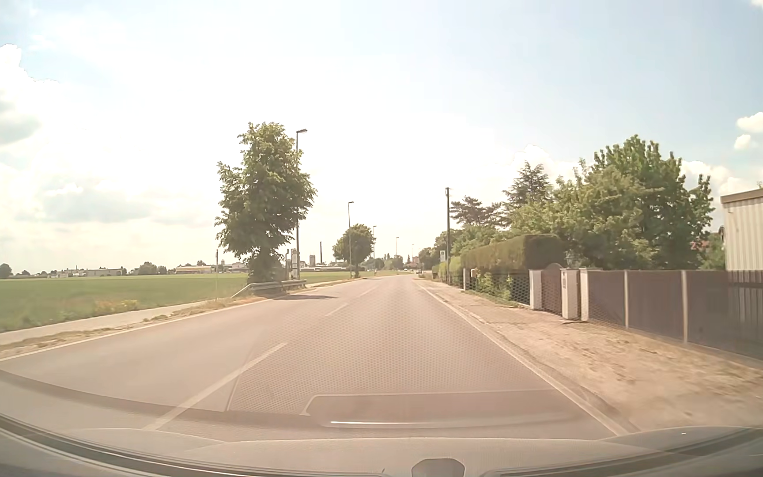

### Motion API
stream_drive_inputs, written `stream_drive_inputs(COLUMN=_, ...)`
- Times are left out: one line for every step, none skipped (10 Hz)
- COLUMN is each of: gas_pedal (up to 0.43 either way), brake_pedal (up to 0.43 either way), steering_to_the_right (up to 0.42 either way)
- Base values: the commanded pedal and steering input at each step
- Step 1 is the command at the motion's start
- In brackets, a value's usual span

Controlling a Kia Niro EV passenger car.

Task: Follow the waypoints while adhering to traffic rules and regulations

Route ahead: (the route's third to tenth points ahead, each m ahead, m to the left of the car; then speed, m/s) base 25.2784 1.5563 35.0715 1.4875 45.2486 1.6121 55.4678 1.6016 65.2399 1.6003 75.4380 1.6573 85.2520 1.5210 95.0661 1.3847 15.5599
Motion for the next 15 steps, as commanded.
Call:
stream_drive_inputs(gas_pedal=0.11, brake_pedal=0.0, steering_to_the_right=-0.003)
stream_drive_inputs(gas_pedal=0.11, brake_pedal=0.0, steering_to_the_right=-0.004)
stream_drive_inputs(gas_pedal=0.11, brake_pedal=0.0, steering_to_the_right=-0.004)
stream_drive_inputs(gas_pedal=0.11, brake_pedal=0.0, steering_to_the_right=-0.004)
stream_drive_inputs(gas_pedal=0.11, brake_pedal=0.0, steering_to_the_right=-0.004)
stream_drive_inputs(gas_pedal=0.11, brake_pedal=0.0, steering_to_the_right=-0.004)
stream_drive_inputs(gas_pedal=0.11, brake_pedal=0.0, steering_to_the_right=-0.004)
stream_drive_inputs(gas_pedal=0.11, brake_pedal=0.0, steering_to_the_right=-0.004)
stream_drive_inputs(gas_pedal=0.11, brake_pedal=0.0, steering_to_the_right=-0.004)
stream_drive_inputs(gas_pedal=0.11, brake_pedal=0.0, steering_to_the_right=-0.004)
stream_drive_inputs(gas_pedal=0.11, brake_pedal=0.0, steering_to_the_right=-0.004)
stream_drive_inputs(gas_pedal=0.11, brake_pedal=0.0, steering_to_the_right=-0.004)
stream_drive_inputs(gas_pedal=0.11, brake_pedal=0.0, steering_to_the_right=-0.004)
stream_drive_inputs(gas_pedal=0.138, brake_pedal=0.0, steering_to_the_right=-0.004)
stream_drive_inputs(gas_pedal=0.15, brake_pedal=0.0, steering_to_the_right=-0.004)
